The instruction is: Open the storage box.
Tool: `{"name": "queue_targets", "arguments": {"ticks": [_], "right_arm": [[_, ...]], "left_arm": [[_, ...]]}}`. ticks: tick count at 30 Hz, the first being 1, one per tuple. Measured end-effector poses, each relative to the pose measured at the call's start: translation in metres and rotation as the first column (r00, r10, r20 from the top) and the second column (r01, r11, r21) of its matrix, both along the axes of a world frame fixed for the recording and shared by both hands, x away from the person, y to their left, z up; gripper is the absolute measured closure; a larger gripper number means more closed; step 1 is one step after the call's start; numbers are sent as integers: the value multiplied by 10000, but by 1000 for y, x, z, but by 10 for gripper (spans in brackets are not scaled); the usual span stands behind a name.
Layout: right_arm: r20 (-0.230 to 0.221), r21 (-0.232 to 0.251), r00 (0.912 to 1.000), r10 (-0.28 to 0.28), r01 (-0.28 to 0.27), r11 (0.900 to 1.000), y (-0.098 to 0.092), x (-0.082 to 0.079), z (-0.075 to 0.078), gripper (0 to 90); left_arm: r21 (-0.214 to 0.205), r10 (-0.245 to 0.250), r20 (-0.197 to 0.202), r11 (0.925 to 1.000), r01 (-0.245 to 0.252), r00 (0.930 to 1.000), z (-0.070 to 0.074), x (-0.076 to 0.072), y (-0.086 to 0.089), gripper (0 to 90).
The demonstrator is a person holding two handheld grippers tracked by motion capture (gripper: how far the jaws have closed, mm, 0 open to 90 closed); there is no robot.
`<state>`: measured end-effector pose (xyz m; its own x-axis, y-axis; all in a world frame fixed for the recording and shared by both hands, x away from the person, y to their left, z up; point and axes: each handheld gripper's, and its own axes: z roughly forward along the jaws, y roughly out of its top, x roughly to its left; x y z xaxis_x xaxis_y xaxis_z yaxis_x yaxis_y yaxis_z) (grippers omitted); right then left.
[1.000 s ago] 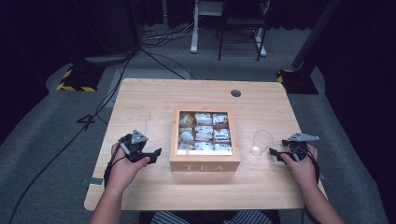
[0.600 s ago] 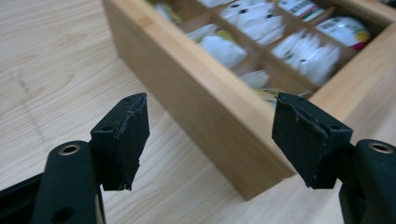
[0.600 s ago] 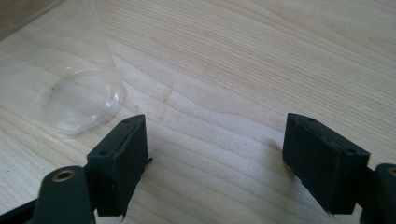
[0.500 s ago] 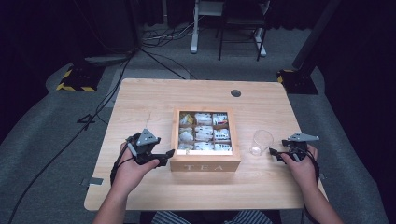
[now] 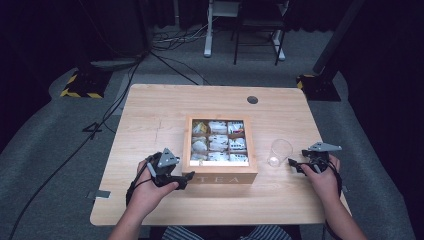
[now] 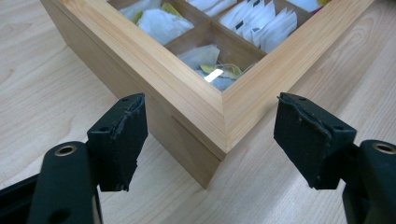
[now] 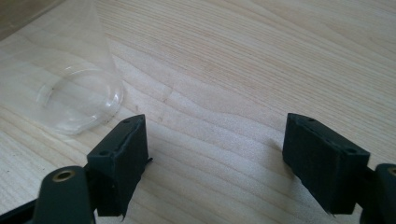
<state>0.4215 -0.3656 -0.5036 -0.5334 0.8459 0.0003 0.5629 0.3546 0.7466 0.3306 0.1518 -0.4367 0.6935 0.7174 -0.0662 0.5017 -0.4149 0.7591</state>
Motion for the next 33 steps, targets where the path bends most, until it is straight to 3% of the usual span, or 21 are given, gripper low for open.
{"name": "queue_targets", "arguments": {"ticks": [7, 15, 17, 20, 33], "right_arm": [[-1, 0, 10000, 0, 0, 10000, 0, 0, 0, 228], [0, 2, 10000, 1, -1, 10000, 0, 0, 0, 229], [0, 0, 10000, 2, -2, 10000, 0, 0, 0, 229], [1, -1, 10000, 2, -2, 10000, 0, 0, 0, 228], [5, -2, 10000, 5, -5, 10000, 0, 0, 0, 228]], "left_arm": [[271, -113, -389, 9996, 124, 9992, -5, 0, -3, 319], [239, -172, -704, 9995, 190, 9974, -6, 1, -2, 378], [278, -207, -665, 9994, 226, 9976, -6, 1, -2, 384], [866, -419, -357, 9952, 448, 9985, -6, 0, -3, 419], [960, -544, -233, 9938, 564, 9982, -1, 1, -3, 456]]}}
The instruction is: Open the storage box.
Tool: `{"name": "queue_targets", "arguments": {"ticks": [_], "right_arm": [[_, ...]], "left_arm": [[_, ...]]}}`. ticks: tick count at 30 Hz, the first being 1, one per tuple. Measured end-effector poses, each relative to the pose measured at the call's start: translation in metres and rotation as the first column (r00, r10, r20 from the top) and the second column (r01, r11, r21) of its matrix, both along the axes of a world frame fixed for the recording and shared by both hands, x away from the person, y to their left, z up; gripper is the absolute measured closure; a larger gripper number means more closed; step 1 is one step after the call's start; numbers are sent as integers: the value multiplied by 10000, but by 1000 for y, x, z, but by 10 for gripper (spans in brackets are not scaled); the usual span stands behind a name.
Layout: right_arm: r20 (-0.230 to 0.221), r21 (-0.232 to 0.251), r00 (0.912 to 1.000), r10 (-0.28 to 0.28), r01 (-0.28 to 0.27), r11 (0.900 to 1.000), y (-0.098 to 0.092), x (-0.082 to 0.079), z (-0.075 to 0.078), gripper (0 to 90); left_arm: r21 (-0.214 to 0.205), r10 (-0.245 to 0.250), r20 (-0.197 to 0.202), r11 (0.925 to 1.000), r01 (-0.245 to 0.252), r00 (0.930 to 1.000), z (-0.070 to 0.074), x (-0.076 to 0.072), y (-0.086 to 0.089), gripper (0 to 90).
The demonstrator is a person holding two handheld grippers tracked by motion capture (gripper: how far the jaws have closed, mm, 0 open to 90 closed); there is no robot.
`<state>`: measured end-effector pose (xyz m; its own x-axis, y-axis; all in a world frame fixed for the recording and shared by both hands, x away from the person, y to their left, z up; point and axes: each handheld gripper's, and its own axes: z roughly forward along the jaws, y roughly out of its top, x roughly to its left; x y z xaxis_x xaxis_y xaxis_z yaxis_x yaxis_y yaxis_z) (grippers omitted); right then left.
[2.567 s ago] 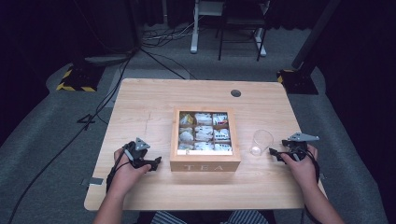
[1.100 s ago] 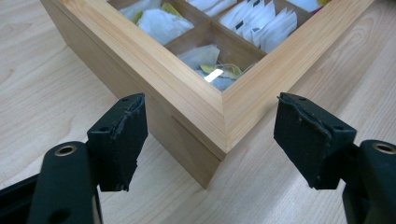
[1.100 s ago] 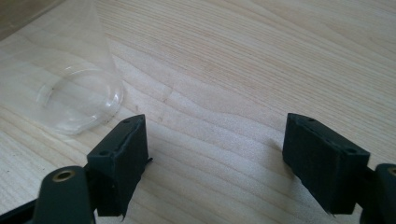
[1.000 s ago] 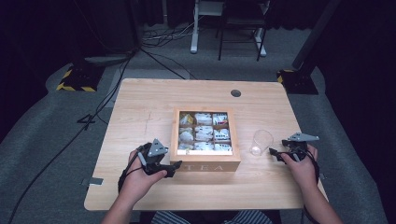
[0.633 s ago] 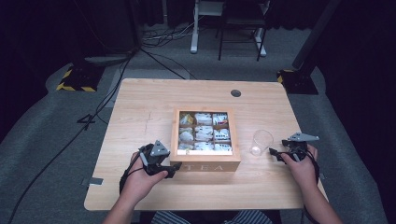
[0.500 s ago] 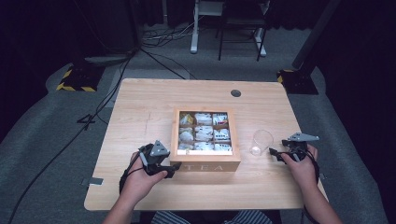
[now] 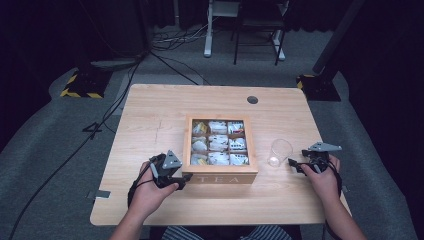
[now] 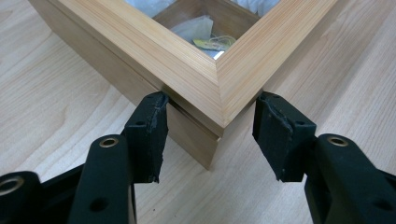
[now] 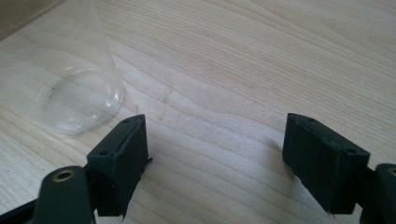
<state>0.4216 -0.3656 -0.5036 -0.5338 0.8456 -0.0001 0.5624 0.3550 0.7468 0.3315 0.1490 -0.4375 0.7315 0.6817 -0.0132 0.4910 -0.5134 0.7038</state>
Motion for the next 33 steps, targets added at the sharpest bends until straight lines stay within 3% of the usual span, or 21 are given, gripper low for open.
{"name": "queue_targets", "arguments": {"ticks": [10, 13, 17, 22, 28, 33], "right_arm": [[-4, -3, 10000, 61, -61, 10000, 0, -1, 0, 229], [-8, 1, 10000, 50, -50, 10000, 0, -1, 0, 229], [-7, 1, 10000, 51, -51, 10000, 0, -1, 0, 229], [-9, 0, 10000, 52, -52, 10000, 0, -1, 0, 229], [3, -31, 10000, -21, 21, 10000, 0, -2, 0, 229], [4, -37, 10000, -33, 33, 10000, 0, -3, 0, 229]], "left_arm": [[-255, 259, 250, 9994, -252, 9994, 8, 1, -1, 440], [-281, 421, 484, 9988, -407, 9979, 10, 1, -4, 412], [-732, 638, 758, 9956, -582, 9951, 14, 2, -2, 386], [-783, 809, 1204, 9943, -718, 9894, 21, 3, -4, 347], [-814, 885, 1432, 9937, -774, 9857, 29, 9, -6, 301], [-914, 829, 1768, 9935, -675, 9808, 43, 15, -7, 300]]}}
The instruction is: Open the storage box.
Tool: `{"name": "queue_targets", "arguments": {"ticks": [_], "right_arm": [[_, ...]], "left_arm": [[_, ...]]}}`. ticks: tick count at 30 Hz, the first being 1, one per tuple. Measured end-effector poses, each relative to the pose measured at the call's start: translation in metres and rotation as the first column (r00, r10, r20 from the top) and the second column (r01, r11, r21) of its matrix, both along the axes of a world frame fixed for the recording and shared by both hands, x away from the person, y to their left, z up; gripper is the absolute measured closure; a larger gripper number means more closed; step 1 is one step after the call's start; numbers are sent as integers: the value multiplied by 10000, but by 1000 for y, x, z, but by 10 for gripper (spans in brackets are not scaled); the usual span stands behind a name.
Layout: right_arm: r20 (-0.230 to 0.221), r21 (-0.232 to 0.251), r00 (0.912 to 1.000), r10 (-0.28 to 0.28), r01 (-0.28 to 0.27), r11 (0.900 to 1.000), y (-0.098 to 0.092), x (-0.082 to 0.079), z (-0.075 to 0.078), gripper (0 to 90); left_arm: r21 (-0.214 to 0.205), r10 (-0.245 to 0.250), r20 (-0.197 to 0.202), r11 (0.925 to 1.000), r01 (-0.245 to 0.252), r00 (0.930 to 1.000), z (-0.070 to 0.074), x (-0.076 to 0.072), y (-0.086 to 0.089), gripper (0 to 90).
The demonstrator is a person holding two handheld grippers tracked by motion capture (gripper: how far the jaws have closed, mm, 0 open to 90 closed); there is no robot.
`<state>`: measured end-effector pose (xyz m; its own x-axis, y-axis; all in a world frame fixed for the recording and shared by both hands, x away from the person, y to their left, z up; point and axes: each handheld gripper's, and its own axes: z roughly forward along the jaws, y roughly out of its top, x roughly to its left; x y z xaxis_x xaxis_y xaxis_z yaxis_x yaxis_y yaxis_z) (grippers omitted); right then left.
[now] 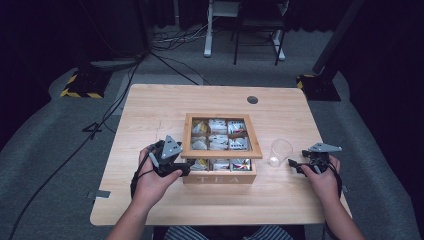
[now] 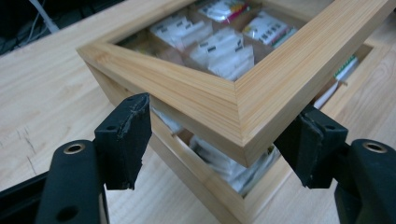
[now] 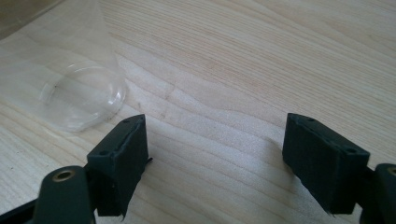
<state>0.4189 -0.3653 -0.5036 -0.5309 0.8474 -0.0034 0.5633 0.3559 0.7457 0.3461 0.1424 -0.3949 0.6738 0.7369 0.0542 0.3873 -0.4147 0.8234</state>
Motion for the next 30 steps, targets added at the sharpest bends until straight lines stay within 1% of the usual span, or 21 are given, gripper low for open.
{"name": "queue_targets", "arguments": {"ticks": [2, 4, 5, 6, 8, 9, 10, 11, 14, 15, 16, 17, 19, 20, 22, 24, 25, 26, 28, 29, 30], "right_arm": [[1, 10, 10000, -19, 19, 10000, 0, 0, 0, 229], [4, 9, 10000, -36, 36, 10000, 0, -1, 0, 229], [4, 9, 10000, -36, 36, 10000, 0, -1, 0, 229], [-10, -1, 10000, -52, 52, 10000, 0, -1, 0, 229], [-5, -3, 10000, -49, 49, 10000, 0, -1, 0, 229], [-7, -3, 10000, -50, 50, 10000, 0, -1, 0, 229], [-4, -2, 10000, -51, 51, 10000, 0, -1, 0, 229], [-5, -1, 10000, -52, 52, 10000, 0, -1, 0, 229], [-6, -2, 10000, -51, 51, 10000, 0, -1, 0, 229], [-9, 1, 10000, -50, 50, 10000, 0, -1, 0, 229], [-10, -4, 10000, -45, 45, 10000, 0, -1, 0, 229], [-16, -5, 10000, -34, 34, 10000, 0, -1, 0, 228], [-39, 22, 10000, 42, -41, 10000, 0, -1, 0, 226], [-42, 25, 9999, 93, -93, 10000, 0, -2, 0, 226], [-42, 31, 9999, 139, -139, 9999, -1, -3, 0, 228], [-53, 35, 9999, 132, -132, 9999, -1, -6, 0, 229], [-73, 35, 9999, 88, -88, 10000, -1, -6, 0, 229], [-151, 60, 9999, -10, 11, 10000, 0, -7, 1, 236], [-401, 234, 9991, -102, 111, 9997, 0, -9, 5, 299], [-421, 412, 9990, -136, 153, 9990, 0, -11, 7, 302], [-421, 412, 9990, -136, 153, 9990, 0, -11, 7, 302]], "left_arm": [[-88, -57, 143, 9999, 58, 9999, 6, 3, 0, 300], [-90, -70, 271, 9999, 73, 9996, 12, 5, 0, 301], [-90, -70, 271, 9999, 73, 9996, 12, 5, 0, 301], [9, -77, 377, 10000, 76, 9993, 18, 8, -2, 300], [126, -74, 429, 9999, 69, 9991, 22, 10, -3, 298], [126, -74, 429, 9999, 69, 9991, 22, 10, -3, 297], [334, -131, 445, 9994, 116, 9989, 27, 13, -5, 297], [404, -155, 450, 9991, 136, 9989, 30, 14, -5, 297], [344, -119, 531, 9994, 101, 9985, 35, 17, -6, 298], [225, -65, 601, 9997, 52, 9982, 41, 21, -6, 298], [159, -70, 620, 9999, 60, 9981, 43, 22, -6, 299], [121, -41, 635, 9999, 33, 9980, 45, 24, -6, 301], [250, -86, 637, 9997, 70, 9979, 48, 26, -7, 305], [237, -76, 604, 9997, 61, 9981, 48, 27, -8, 307], [359, -241, 659, 9991, 217, 9975, 51, 29, -9, 327], [343, -311, 674, 9990, 288, 9972, 52, 31, -12, 344], [436, -367, 681, 9985, 338, 9970, 53, 32, -13, 353], [470, -387, 679, 9983, 355, 9969, 54, 32, -14, 361], [500, -388, 706, 9981, 353, 9968, 55, 33, -15, 373], [489, -386, 712, 9982, 352, 9967, 56, 33, -15, 374], [489, -386, 712, 9982, 352, 9967, 56, 33, -15, 375]]}}
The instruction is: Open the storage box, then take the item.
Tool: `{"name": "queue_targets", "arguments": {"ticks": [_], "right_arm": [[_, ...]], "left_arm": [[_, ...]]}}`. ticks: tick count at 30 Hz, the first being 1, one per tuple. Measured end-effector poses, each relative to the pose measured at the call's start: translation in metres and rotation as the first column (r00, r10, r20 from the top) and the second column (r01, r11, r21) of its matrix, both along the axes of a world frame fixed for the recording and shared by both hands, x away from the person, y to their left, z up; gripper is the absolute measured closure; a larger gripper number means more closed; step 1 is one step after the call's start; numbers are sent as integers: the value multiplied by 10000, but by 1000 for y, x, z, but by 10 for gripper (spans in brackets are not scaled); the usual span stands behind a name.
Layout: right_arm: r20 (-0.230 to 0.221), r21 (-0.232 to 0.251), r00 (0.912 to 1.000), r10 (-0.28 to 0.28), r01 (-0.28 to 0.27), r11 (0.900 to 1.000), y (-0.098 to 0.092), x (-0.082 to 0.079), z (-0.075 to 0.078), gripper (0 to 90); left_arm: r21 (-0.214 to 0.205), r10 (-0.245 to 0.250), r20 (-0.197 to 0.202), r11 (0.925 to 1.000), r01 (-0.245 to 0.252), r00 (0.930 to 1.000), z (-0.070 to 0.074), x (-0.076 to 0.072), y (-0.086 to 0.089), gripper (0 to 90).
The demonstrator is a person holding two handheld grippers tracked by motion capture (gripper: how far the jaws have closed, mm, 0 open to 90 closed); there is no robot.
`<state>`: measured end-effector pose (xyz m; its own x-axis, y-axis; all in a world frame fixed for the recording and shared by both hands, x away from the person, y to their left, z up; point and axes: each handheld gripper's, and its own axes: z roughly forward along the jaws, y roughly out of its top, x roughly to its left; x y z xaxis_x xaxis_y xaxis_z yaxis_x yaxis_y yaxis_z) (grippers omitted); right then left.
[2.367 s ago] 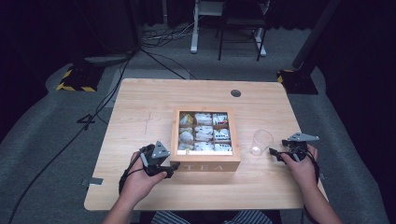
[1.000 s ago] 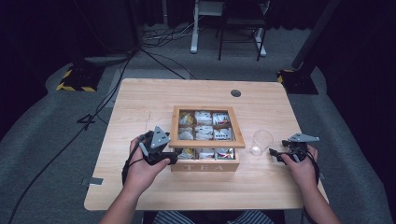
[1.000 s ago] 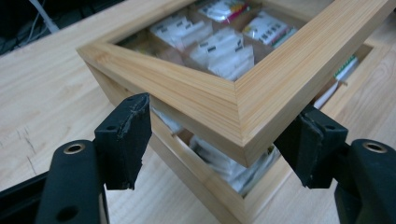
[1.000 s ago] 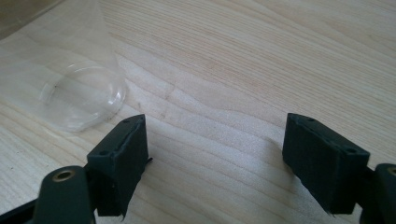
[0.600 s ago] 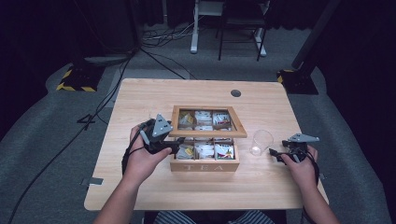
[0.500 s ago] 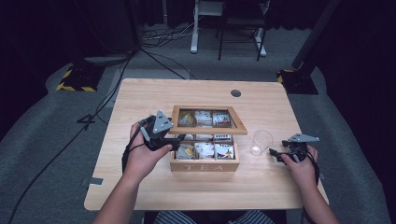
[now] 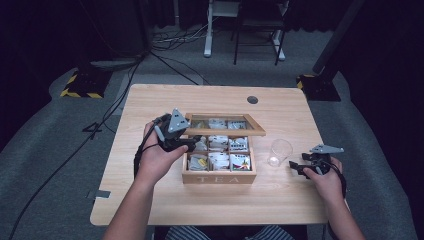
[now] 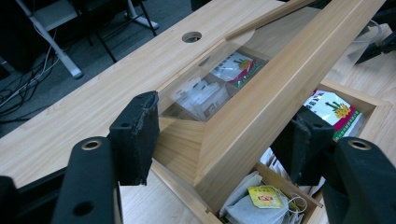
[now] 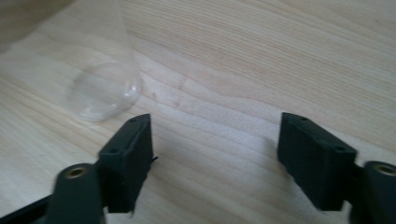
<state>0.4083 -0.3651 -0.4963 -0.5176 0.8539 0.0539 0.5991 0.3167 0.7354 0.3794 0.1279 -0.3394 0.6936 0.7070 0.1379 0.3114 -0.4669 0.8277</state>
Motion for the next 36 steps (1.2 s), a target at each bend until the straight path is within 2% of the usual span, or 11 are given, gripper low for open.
{"name": "queue_targets", "arguments": {"ticks": [1, 4, 9, 18, 27, 31, 36], "right_arm": [[33, 90, 10000, 49, -49, 9999, 0, -4, 7, 307], [-49, -95, 9999, 108, -108, 9999, -1, -10, 19, 340], [17, 315, 10000, 52, -53, 9995, -1, -23, 37, 369], [364, 662, 9990, 260, -283, 9974, 10, -43, 71, 417], [550, 934, 9944, 903, -951, 9911, 33, -53, 92, 426], [661, 1303, 9890, 1322, -1399, 9816, 46, -54, 100, 426], [633, 1204, 9808, 1842, -1908, 9742, 64, -51, 103, 421]], "left_arm": [[-24, -26, -5, 10000, 26, 10000, 0, 1, 1, 375], [24, 11, 53, 10000, -11, 10000, 0, 1, 1, 383], [29, 62, 191, 10000, -63, 9998, -2, 3, 3, 393], [-183, 309, 339, 9994, -303, 9989, -4, 10, 7, 429], [-231, 330, 291, 9992, -323, 9990, -3, 10, 8, 428], [-256, 350, 293, 9991, -343, 9990, -3, 11, 8, 428], [-208, 332, 323, 9993, -325, 9989, -3, 10, 8, 428]]}}
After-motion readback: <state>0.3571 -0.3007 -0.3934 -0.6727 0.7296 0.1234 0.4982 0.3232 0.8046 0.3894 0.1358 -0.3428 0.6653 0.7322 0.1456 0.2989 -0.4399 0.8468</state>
